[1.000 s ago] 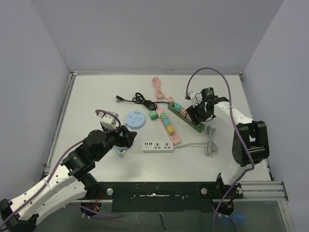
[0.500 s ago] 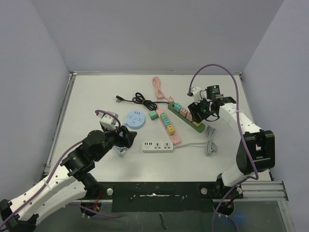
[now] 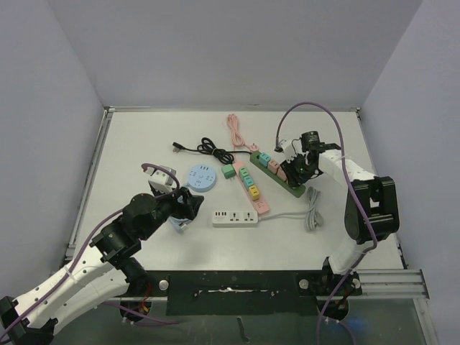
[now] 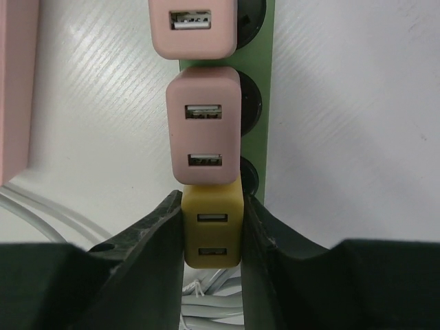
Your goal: Insert the plug
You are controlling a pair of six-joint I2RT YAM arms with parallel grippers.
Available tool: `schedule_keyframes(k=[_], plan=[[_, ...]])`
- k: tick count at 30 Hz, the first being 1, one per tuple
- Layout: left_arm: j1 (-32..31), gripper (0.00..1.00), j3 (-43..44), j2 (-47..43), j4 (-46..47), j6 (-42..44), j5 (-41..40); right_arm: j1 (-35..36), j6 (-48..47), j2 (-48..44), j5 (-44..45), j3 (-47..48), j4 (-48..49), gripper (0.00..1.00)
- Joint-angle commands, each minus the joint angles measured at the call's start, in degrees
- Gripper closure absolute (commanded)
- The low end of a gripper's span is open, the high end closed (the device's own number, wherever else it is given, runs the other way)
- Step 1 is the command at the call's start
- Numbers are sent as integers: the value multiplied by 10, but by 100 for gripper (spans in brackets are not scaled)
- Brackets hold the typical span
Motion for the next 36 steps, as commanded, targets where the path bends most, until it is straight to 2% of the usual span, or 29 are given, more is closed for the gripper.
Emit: schedule_keyframes(k=[1, 2, 13, 17, 19, 20, 24, 26, 28, 31, 36], plan=[[3, 26, 6, -4, 18, 1, -2, -15, -15, 21, 8, 10, 5, 94], [3, 26, 6, -5, 18, 1, -2, -18, -16, 28, 14, 7, 9, 100], [3, 26, 4, -9, 14, -1, -6, -8, -11, 150, 157, -27, 17, 100], [3, 26, 5, -3, 15, -3, -9, -4, -3, 141, 176, -36, 32, 100], [3, 25, 7, 3, 15, -6, -14, -3, 3, 115, 156, -39, 47, 100], [3, 24, 8, 7, 15, -9, -17, -2, 7, 98, 133, -39, 52, 97], [4, 16, 15, 26, 15, -29, -46, 1, 58, 4, 52, -44, 91, 67], [4, 12, 22, 38, 19, -34, -49, -2, 94, -58, 27, -47, 113, 55], [5, 11, 27, 52, 22, -46, -53, -11, 129, -104, 8, -47, 130, 47], [15, 11, 34, 88, 32, -72, -44, -22, 161, -159, -15, -55, 146, 42], [52, 14, 48, 182, 96, -142, 7, -35, 217, -229, -18, -93, 185, 40]])
